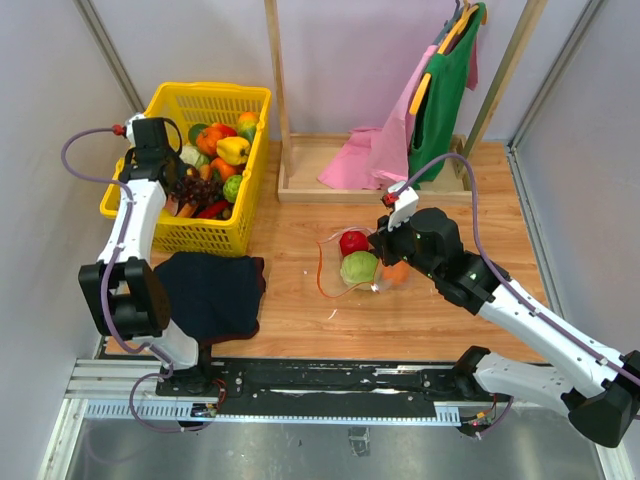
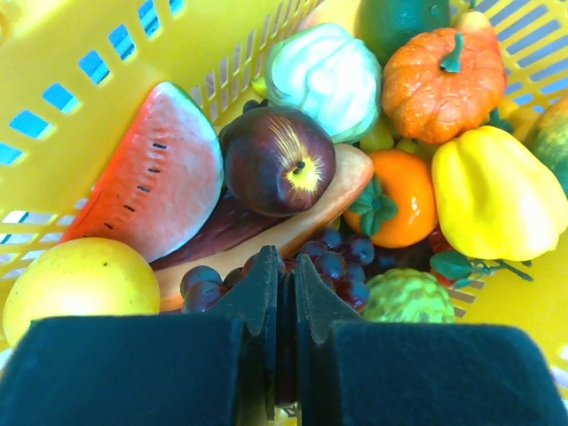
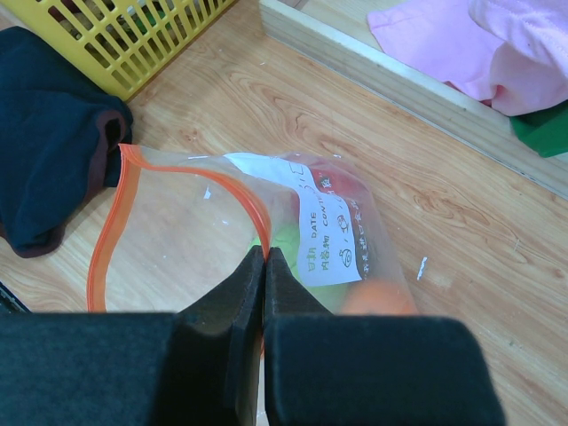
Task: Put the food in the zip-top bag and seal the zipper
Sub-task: Pick up the fake fruit from the zipper food storage bag, then place the fake fruit in the zipper food storage bag.
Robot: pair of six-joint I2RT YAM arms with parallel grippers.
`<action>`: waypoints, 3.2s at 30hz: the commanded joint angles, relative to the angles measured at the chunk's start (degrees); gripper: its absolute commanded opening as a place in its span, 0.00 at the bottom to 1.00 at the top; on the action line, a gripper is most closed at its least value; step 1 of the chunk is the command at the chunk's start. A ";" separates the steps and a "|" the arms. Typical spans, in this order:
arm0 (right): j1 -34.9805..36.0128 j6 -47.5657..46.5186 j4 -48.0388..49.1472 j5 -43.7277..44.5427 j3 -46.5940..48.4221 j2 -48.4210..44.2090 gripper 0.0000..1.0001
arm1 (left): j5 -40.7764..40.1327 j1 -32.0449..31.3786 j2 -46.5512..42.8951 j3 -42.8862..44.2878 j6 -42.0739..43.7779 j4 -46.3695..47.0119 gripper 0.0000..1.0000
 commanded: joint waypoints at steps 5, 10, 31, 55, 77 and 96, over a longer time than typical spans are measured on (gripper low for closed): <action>-1.60 0.24 1.60 0.34 -0.18 -1.13 0.01 | 3.62 -0.31 -8.08 0.09 4.62 0.00 0.01; -1.58 0.61 1.63 0.24 0.06 -0.59 0.01 | 5.54 -0.31 -13.12 0.74 6.59 0.07 0.01; -1.63 2.99 2.91 -0.46 -0.12 -0.69 0.01 | 26.48 -14.01 -30.11 -0.44 11.19 6.85 0.00; -1.63 5.99 4.95 0.23 -2.47 -3.13 0.01 | 28.73 -43.10 -36.81 -13.58 4.73 27.32 0.00; -1.60 6.86 4.91 -0.20 -3.07 -5.41 0.01 | 23.84 -60.55 -30.39 -23.34 10.33 39.37 0.00; -2.01 6.73 4.93 0.06 -3.25 -4.44 0.01 | 26.08 -64.59 -28.76 -21.25 14.16 44.54 0.00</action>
